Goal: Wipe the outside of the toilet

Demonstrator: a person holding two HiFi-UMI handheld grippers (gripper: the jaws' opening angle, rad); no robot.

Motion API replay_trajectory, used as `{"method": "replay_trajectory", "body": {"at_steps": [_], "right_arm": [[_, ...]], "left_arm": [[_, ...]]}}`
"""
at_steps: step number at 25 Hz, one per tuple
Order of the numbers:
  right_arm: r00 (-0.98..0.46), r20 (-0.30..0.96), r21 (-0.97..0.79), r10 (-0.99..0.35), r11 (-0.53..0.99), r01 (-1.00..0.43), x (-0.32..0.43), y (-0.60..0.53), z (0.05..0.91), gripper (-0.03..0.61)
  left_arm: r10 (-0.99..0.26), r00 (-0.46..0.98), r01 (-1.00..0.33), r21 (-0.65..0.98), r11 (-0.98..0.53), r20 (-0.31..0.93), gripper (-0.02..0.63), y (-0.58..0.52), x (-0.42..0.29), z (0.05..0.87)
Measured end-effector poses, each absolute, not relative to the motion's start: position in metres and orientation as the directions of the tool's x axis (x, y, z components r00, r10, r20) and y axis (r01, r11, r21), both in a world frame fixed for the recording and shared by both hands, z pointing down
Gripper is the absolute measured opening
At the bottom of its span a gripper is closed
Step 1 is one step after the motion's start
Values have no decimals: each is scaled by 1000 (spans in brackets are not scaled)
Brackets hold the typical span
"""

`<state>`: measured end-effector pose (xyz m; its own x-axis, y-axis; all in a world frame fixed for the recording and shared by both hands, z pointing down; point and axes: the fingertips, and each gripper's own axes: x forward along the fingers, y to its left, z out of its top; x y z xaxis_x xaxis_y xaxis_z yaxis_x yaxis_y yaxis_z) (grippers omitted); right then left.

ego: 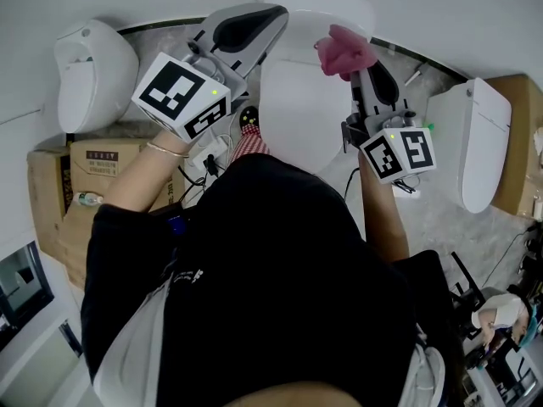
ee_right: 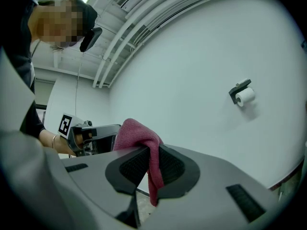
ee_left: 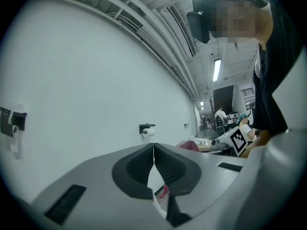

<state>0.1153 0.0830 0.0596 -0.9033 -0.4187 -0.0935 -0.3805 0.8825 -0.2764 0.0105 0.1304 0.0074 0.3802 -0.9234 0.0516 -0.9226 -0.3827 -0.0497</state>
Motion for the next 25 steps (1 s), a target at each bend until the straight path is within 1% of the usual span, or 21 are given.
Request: {"method": "replay_trajectory", "body": {"at_steps": [6,11,15,25], "right_arm": [[-891,-76,-287,-449,865,-411,121,83,67,60],[-877,-82,-288,-473,854,-433,137,80,65,60],[-879,-84,-281,-469,858,-431,138,82,63,60],[-878,-93,-277,-469,859,-430,138,79,59,60]], "left_arm": [[-919,387,-920,-33,-390,77,11,135,8,20],[-911,407,-912,-30,-410,69,11,136,19,18],[-908,413,-908,-42,-416,76,11,137,21,18],[-891,447,-894,-11,-449,76,11,135,28,17]]}}
